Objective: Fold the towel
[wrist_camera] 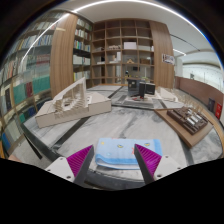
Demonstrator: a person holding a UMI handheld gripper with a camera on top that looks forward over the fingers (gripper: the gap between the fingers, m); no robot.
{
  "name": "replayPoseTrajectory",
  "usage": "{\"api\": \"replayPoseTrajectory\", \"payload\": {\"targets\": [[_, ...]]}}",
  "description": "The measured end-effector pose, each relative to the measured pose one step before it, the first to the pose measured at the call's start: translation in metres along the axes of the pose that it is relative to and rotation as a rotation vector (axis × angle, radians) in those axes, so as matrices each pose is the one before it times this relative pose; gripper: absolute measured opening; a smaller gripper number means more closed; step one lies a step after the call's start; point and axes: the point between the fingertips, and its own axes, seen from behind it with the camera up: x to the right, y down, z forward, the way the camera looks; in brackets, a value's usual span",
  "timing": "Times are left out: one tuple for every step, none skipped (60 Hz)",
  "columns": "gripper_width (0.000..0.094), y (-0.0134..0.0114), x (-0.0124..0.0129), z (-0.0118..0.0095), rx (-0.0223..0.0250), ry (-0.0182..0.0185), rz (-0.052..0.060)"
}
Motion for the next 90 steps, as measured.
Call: {"api": "replayPoseTrajectory", "payload": {"targets": [[0.0848,0.00141,-0.00562,0.00863,-0.00907,-0.00472,-0.0029],[0.085,0.00185,-0.006,0.00875,-0.0086,-0.00663,-0.0043],[0.085,0.00229,-0.0051,0.00846,-0.00888,-0.00709,-0.0044],[0.0847,0.00216,-0.00479,0.00801,-0.00917,-0.00397,-0.0059],[0.0846,0.00238,-0.0046,0.00778,-0.00995,-0.00352,-0.0065],[0.0849,0.00237,-0.00278,0.00818,-0.00874,-0.00642,-0.0057],[0.0848,0.00197,-0.00439,0.00678,-0.00759,-0.00308,-0.0066],[0.085,0.00186,-0.00632,0.00658,-0.00351,0.00051,-0.0073],[0.085,0.00132,-0.00343,0.00623,-0.00317,-0.00117,-0.0075],[0.0849,0.00174,-0.00296,0.00606,-0.00381,0.00146,-0.0065],[0.0849,0.00253,-0.00265,0.00581,-0.00641,0.00234,-0.0056],[0.085,0.00305,-0.00306,0.00479,-0.00835,0.00062,-0.005],[0.0848,0.00289,-0.00343,0.00454,-0.00765,-0.00231,-0.0062],[0.0845,0.00138,-0.00101,0.00593,-0.00681,-0.00886,-0.0072],[0.0844,0.00273,-0.00412,0.00286,-0.00308,-0.0007,-0.0079],[0.0842,0.00231,-0.00216,0.00328,-0.00481,-0.00105,-0.0073],[0.0842,0.00288,-0.00096,0.00331,-0.00739,0.00245,-0.0067],[0.0842,0.00361,0.0003,0.00308,-0.01014,0.00567,-0.0059],[0.0841,0.00403,0.00051,0.00263,-0.01145,0.00634,-0.0052],[0.084,0.00345,0.00068,0.00257,-0.0105,0.00566,-0.0041],[0.0837,0.00327,0.00053,0.00225,-0.00874,0.00479,-0.0028],[0.0828,0.00317,0.00035,0.00232,-0.00869,0.00383,-0.0016],[0.0812,-0.00164,-0.00213,0.00159,0.00199,-0.01266,0.0009],[0.0824,-0.00156,-0.00055,0.00013,0.01249,-0.00508,0.0151],[0.0742,0.00248,0.00189,0.0019,-0.00378,0.00902,0.0065],[0.0691,0.00202,0.00208,0.00024,-0.00708,0.00629,0.0019],[0.0601,-0.00097,0.00115,-0.00018,0.00309,0.00174,0.0052],[0.0501,0.00043,0.00247,0.00012,-0.00114,0.00796,0.0031],[0.04,0.0009,0.00475,0.00009,-0.00222,0.01584,-0.001],[0.0299,-0.00106,0.00674,-0.00047,0.00134,0.02098,-0.0006],[0.0199,0.00075,0.00715,0.00114,0.00413,0.03193,-0.0059],[0.0098,-0.00056,0.00567,0.00217,0.00285,0.02236,-0.0078],[0.0039,-0.00025,0.0017,0.00036,0.00577,0.0104,0.0019],[0.004,0.00026,-0.00189,-0.00004,0.0042,-0.0058,0.008],[0.004,-0.00029,-0.00121,-0.00029,0.00699,-0.00433,0.0067],[0.004,-0.00017,-0.00022,-0.00006,0.00502,-0.00061,0.0016],[0.004,0.00006,0.00047,0.0004,0.00154,-0.00075,-0.003],[0.0039,-0.00004,0.00133,-0.0015,0.00026,0.00401,-0.0069],[0.004,-0.00018,-0.00065,0.00037,-0.00103,-0.00049,-0.009],[0.0036,-0.00031,0.00053,0.0,-0.00056,0.00039,-0.0075],[0.0036,-0.0008,-0.00054,0.00011,-0.00091,-0.00219,-0.0093],[0.0035,-0.00073,-0.0009,-0.00009,-0.0017,-0.0047,-0.0053],[0.0035,-0.00096,-0.00097,-0.00032,-0.00125,-0.00707,0.0],[0.0035,-0.00128,-0.00119,-0.00072,-0.00056,-0.00985,0.0055],[0.0035,-0.002,-0.00184,-0.00122,0.00123,-0.01375,0.0104],[0.0035,-0.00312,-0.00252,-0.00165,0.00474,-0.0169,0.0125],[0.0035,-0.00439,-0.00419,-0.00221,0.00824,-0.01176,0.0121],[0.0036,-0.00516,0.00209,-0.00307,0.0098,-0.01353,0.0162],[0.0035,-0.00485,0.00299,-0.00264,0.0097,-0.00775,0.0155],[0.0035,-0.0054,0.0036,-0.00256,0.00844,-0.00126,0.0134],[0.0035,-0.00587,0.0049,-0.00274,0.00931,0.00289,0.0112],[0.0035,-0.00578,0.00422,-0.00288,0.01036,0.00406,0.0093],[0.0035,-0.00718,0.0046,-0.00434,0.00989,0.00791,0.0061],[0.0035,-0.00674,0.00674,-0.00401,0.01442,0.00495,0.0064],[0.0035,-0.00719,0.00665,-0.0039,0.01638,0.00413,0.0054],[0.0035,-0.00712,0.00752,-0.00339,0.01585,0.00619,0.0041],[0.0035,-0.0058,0.00855,-0.00304,0.01304,0.00944,0.0032],[0.0035,-0.0048,0.00904,-0.00202,0.01027,0.01078,0.0041],[0.0035,-0.00352,0.01021,-0.00235,0.00687,0.01513,0.0025],[0.0035,-0.00227,0.0116,-0.00067,0.00522,0.01345,0.0044],[0.0035,-0.0016,0.00853,-0.00131,-0.00165,0.01852,0.0039],[0.0035,0.00063,0.00971,-0.00089,-0.00236,0.01587,0.0051],[0.0035,0.00282,0.01002,-0.00024,-0.00347,0.01138,0.0053],[0.0035,0.00228,0.00681,0.00073,-0.01001,0.01097,0.0046],[0.0035,0.00405,0.00769,0.00116,-0.00915,0.00892,0.0063],[0.0035,0.00591,0.00904,0.00163,-0.00843,0.00755,0.0082],[0.0036,0.00707,0.00883,0.00258,-0.01086,0.00749,0.0088],[0.0036,0.00496,0.0046,0.00232,-0.01716,0.00619,0.0082],[0.0036,0.00675,0.00493,0.00258,-0.01811,0.00509,0.0088],[0.0036,0.00703,0.00506,0.00254,-0.01836,0.00407,0.0092],[0.0036,0.00799,0.00575,0.00316,-0.01566,0.00256,0.01],[0.0036,0.00602,0.00339,0.00275,-0.01295,0.00061,0.0088],[0.0037,0.0054,0.00225,0.00431,-0.00847,0.00058,0.0072],[0.0037,0.00327,0.00233,0.00221,-0.00649,-0.00135,0.0056],[0.0037,0.00311,0.00224,0.00153,-0.00504,-0.00333,0.0019],[0.0037,0.00181,0.00138,0.0019,-0.00267,-0.00339,0.0013],[0.0038,0.0009,0.00134,0.00156,-0.00097,-0.00215,0.0017],[0.0044,-0.00014,0.00145,0.00116,0.00178,-0.00148,0.0026],[0.0065,-0.00057,0.00195,0.00071,0.00277,0.00221,0.0041],[0.0095,-0.00103,0.00119,0.00043,0.004,0.00105,0.0037],[0.015,-0.00097,-0.00271,0.00049,0.0022,-0.00392,0.0012],[0.0268,-0.00101,0.00068,-0.00018,0.00482,-0.00192,0.0022],[0.0367,-0.00093,0.00227,-0.00008,0.00441,0.00347,0.0],[0.0466,-0.0012,0.00188,-0.00048,0.00501,0.00479,-0.0018],[0.0565,-0.00143,0.0022,-0.0001,0.00541,0.00492,-0.0024],[0.0664,-0.00148,0.00216,-0.00028,0.00605,0.00508,-0.0029],[0.0763,-0.00158,0.00212,-0.00031,0.00625,0.00386,-0.0031],[0.0861,-0.00107,0.00273,-0.00017,0.00495,0.00585,-0.0021],[0.0831,-0.00077,0.00141,-0.00046,0.00276,0.00474,-0.0026],[0.0807,-0.00028,0.00189,-0.00112,-0.00492,-0.0023,-0.003]]}}
